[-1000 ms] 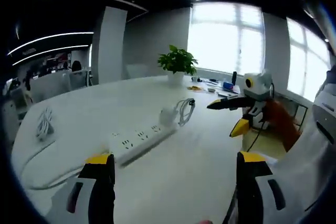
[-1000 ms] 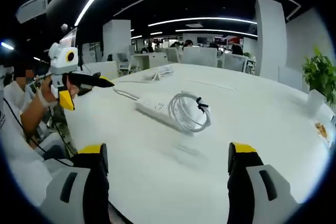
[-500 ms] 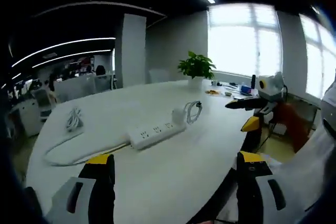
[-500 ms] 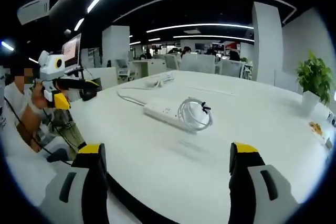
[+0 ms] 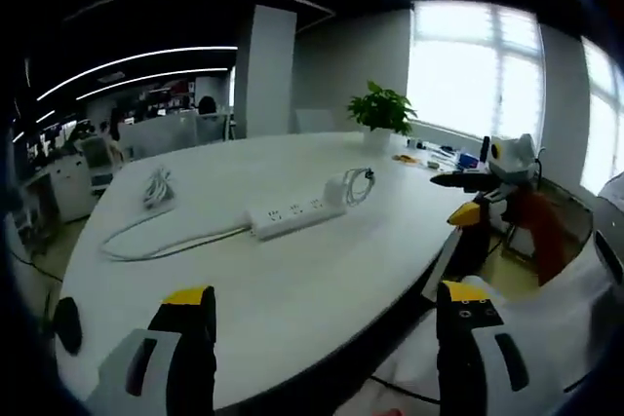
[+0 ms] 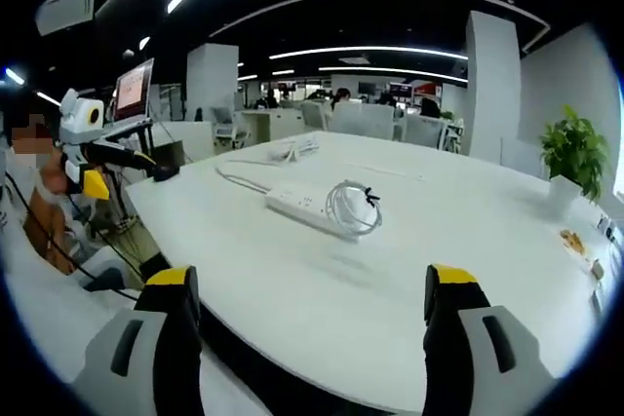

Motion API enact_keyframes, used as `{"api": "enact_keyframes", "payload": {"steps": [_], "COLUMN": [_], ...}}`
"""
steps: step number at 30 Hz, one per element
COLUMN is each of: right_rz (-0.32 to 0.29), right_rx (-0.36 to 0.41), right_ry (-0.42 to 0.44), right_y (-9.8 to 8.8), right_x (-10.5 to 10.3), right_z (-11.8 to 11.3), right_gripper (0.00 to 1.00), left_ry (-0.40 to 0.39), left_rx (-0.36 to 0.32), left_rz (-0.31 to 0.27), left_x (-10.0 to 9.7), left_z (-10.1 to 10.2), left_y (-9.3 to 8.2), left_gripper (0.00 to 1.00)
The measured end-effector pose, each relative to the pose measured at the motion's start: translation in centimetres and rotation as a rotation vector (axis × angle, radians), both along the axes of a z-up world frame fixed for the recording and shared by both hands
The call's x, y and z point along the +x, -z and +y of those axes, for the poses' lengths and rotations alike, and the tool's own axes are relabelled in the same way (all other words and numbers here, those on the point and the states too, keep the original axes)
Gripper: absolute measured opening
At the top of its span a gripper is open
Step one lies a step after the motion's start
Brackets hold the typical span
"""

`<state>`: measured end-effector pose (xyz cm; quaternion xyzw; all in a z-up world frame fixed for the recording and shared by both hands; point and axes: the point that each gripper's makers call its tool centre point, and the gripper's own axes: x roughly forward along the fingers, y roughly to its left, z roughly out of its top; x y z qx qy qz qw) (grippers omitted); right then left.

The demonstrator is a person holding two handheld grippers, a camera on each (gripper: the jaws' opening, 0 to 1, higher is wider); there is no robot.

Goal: Straighten the power strip on the desk, plug the charger into it

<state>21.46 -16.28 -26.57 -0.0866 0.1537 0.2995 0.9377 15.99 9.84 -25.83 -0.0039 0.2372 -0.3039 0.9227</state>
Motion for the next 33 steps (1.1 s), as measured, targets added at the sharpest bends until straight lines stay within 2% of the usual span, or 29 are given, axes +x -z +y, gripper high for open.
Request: {"api": "enact_keyframes", "payload": {"steps": [6, 15, 22, 33], "right_rz": [-0.035, -0.005, -0.014, -0.034], "right_rx": [0.046, 0.073, 0.128, 0.186], "right_ry": [-0.006, -0.007, 0.006, -0.026], "right_y": [-1.1, -0.3, -0.8, -1.9], "right_x": [0.1, 0.6, 1.0, 0.9], "right_z": [0.3, 0.9, 0.9, 2.1], "right_gripper": [0.94, 0.94, 0.92, 0.94], "left_ry": [0.019, 0.015, -0.004, 0.006], "left_rx": [0.013, 0.027, 0.018, -0.005], "left_rz": [0.015, 0.038, 0.017, -0.003], "left_x": [-0.1, -0.1, -0.3, -0.4], "left_z": [-0.4, 0.2, 1.0, 0.8], "left_y": [0.6, 1.2, 0.5, 0.0], "left_gripper": [0.93, 0.93, 0.93, 0.93]}}
